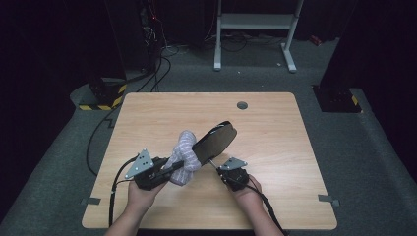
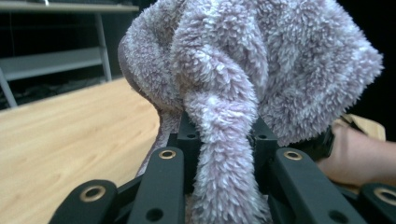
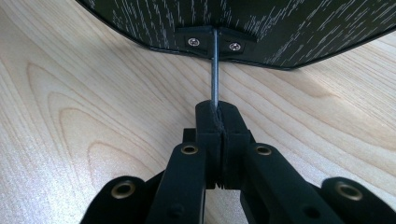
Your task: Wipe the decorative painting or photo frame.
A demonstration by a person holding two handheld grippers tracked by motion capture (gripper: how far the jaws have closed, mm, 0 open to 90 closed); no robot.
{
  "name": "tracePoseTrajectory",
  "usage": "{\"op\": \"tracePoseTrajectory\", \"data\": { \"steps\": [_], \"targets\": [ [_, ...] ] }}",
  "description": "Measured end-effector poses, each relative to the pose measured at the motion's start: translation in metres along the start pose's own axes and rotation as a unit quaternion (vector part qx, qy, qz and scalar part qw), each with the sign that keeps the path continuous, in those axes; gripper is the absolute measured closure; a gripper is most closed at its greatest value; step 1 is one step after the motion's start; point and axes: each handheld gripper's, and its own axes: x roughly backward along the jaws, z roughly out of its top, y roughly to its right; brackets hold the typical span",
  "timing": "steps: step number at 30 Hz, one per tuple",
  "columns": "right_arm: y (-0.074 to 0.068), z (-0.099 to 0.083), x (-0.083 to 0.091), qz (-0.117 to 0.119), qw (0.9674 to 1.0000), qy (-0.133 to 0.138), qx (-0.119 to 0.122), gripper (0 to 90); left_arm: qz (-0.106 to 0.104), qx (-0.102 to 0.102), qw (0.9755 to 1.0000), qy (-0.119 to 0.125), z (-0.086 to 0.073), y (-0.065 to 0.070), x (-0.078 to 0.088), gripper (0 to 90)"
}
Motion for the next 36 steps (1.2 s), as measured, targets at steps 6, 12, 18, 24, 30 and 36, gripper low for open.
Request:
{"op": "tracePoseTrajectory", "data": {
  "steps": [6,12,18,24,30,36],
  "targets": [
    [0.000,0.000,0.000,-0.001,1.0000,0.000,0.001,88.8,0.013,-0.002,0.9990,-0.043,-0.019,-0.005,-0.012,72.8],
    [0.000,0.000,0.000,0.000,1.0000,0.000,0.000,88.7,0.018,0.004,0.9956,-0.092,-0.037,-0.010,-0.022,72.7],
    [0.000,0.000,0.000,0.000,1.0000,0.000,0.000,88.7,0.019,0.011,0.9920,-0.125,-0.047,-0.015,-0.027,72.5],
    [0.000,0.000,0.000,0.001,1.0000,-0.001,-0.002,88.7,0.024,0.024,0.9862,-0.162,-0.055,-0.021,-0.038,72.4],
    [0.000,0.000,0.000,0.001,1.0000,0.000,-0.002,88.7,0.054,0.007,0.9745,-0.218,-0.063,-0.022,-0.059,72.3],
    [0.001,0.000,0.000,-0.003,1.0000,0.000,-0.005,88.8,0.073,-0.006,0.9705,-0.230,-0.061,-0.019,-0.068,73.0]
  ]
}}
